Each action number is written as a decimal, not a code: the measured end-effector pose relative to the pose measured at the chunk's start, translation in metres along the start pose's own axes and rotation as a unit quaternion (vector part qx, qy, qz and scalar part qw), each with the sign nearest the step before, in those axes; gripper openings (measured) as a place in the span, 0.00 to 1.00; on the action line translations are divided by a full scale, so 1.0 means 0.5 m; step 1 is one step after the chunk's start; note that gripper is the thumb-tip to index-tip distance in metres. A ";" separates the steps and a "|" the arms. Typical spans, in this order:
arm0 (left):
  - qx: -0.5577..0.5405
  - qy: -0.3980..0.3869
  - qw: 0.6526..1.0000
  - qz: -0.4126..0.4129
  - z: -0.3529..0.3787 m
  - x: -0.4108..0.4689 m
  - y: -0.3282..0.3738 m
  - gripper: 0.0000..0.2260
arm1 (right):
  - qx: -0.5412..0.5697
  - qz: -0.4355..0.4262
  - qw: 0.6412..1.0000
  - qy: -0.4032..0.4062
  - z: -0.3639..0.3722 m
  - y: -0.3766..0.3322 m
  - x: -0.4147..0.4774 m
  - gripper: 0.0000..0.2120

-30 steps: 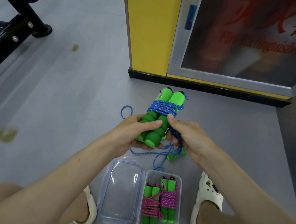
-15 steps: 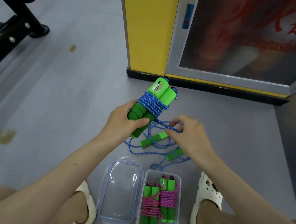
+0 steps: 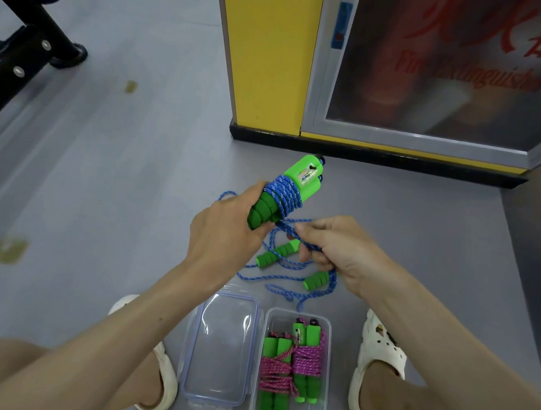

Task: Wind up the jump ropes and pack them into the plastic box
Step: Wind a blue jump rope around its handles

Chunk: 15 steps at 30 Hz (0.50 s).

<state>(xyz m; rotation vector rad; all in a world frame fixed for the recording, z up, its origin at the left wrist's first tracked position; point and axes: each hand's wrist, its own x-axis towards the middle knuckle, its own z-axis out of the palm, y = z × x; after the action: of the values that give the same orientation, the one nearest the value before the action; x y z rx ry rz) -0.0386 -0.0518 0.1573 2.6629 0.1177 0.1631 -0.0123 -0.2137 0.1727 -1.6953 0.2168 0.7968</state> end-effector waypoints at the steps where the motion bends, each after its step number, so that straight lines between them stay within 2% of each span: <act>1: 0.013 0.006 1.000 0.007 0.003 -0.002 0.000 0.23 | 0.009 0.001 1.000 -0.002 0.001 -0.001 0.000 0.12; 8: 0.159 0.051 0.982 0.092 0.021 -0.016 0.010 0.29 | 0.055 -0.018 0.998 -0.012 0.018 0.008 0.011 0.07; 11: 0.229 0.062 0.965 0.111 0.030 -0.022 0.018 0.30 | 0.080 -0.015 0.996 -0.020 0.036 0.010 0.015 0.11; 15: 0.264 0.100 0.949 0.138 0.046 -0.024 0.022 0.32 | 0.172 0.037 0.984 0.023 0.039 0.011 0.020 0.18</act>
<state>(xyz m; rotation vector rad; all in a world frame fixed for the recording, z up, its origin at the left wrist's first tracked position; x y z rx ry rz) -0.0469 -0.0731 0.1408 3.1806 -0.1759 0.5637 -0.0149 -0.1948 0.1608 -1.3853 0.4275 0.7287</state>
